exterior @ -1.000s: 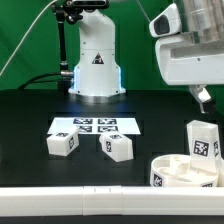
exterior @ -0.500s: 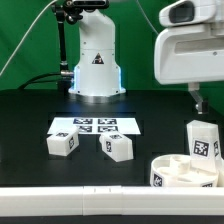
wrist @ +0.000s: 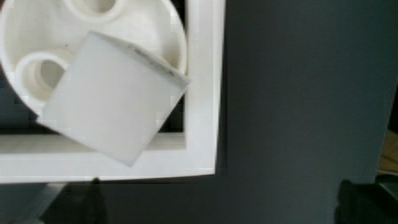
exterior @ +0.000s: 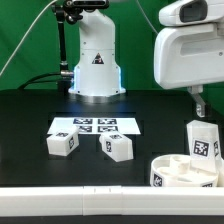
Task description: Assemble stool
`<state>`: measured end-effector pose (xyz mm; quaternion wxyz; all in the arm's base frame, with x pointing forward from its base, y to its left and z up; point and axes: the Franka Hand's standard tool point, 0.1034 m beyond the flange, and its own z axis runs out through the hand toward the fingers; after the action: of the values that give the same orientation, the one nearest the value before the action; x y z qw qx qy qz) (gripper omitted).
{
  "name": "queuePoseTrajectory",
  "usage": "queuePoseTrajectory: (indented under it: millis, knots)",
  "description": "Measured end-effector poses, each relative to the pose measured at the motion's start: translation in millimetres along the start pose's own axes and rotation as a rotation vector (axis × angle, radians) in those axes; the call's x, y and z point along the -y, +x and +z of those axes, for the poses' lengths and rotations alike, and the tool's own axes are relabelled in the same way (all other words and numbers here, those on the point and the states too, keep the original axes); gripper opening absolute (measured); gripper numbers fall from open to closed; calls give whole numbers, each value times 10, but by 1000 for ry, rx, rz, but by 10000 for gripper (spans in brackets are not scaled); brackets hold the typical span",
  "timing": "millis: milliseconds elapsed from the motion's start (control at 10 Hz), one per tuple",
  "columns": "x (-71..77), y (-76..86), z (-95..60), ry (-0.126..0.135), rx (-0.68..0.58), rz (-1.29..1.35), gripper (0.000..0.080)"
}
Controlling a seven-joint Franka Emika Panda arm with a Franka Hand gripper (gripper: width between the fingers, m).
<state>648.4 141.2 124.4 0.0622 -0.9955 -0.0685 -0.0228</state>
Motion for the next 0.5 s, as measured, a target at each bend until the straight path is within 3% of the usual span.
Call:
queuePoseTrajectory:
  millis: [200, 500]
  knots:
    - [-38, -53, 75, -18, -3, -250, 649]
    - [-104, -78, 106, -23, 4, -477, 649]
